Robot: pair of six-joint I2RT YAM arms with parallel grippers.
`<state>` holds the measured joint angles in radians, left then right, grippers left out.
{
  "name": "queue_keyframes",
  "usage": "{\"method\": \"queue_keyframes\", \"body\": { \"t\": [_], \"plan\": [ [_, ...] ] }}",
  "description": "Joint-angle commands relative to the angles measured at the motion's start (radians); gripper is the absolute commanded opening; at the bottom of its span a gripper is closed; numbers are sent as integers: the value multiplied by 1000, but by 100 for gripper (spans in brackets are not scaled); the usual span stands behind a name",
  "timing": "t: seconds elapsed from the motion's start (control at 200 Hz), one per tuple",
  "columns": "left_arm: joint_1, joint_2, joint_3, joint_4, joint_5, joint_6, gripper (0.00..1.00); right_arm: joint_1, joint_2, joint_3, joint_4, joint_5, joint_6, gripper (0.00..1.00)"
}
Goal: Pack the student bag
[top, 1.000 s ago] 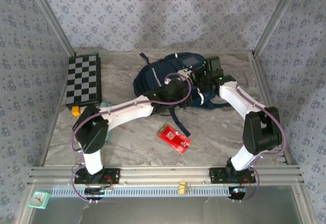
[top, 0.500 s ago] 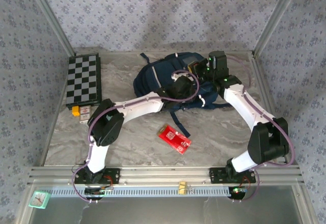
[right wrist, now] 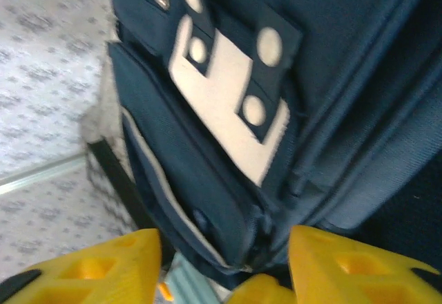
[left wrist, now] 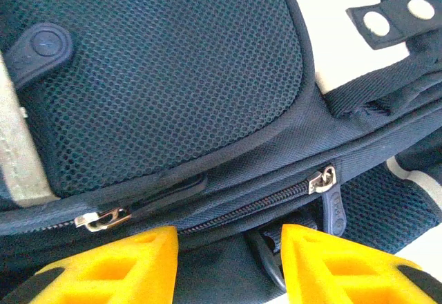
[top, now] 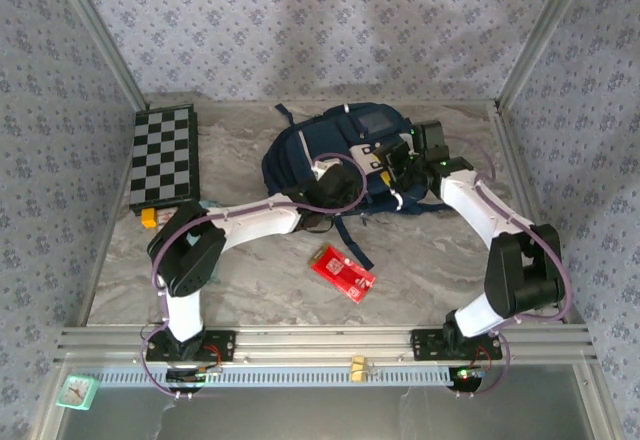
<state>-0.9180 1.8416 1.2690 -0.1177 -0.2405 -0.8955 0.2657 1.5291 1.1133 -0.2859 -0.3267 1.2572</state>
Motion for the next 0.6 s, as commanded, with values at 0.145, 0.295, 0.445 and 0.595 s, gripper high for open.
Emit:
{"method": "queue_keyframes", "body": {
  "t": [0.145,0.295,0.445,0.595],
  "plan": [
    [7,-11,21,18,-21,-15,43,22,104,43,-55,29,-35,58],
    [10,11,30,14,-8,-22,44,29,167,71,-63,55,-29,56],
    [10,24,37,6,-2,-17,43,34,226,168,-85,65,-44,49],
    [11,24,32,-2,-14,-10,43,33,258,196,-94,94,-50,46]
  ]
}}
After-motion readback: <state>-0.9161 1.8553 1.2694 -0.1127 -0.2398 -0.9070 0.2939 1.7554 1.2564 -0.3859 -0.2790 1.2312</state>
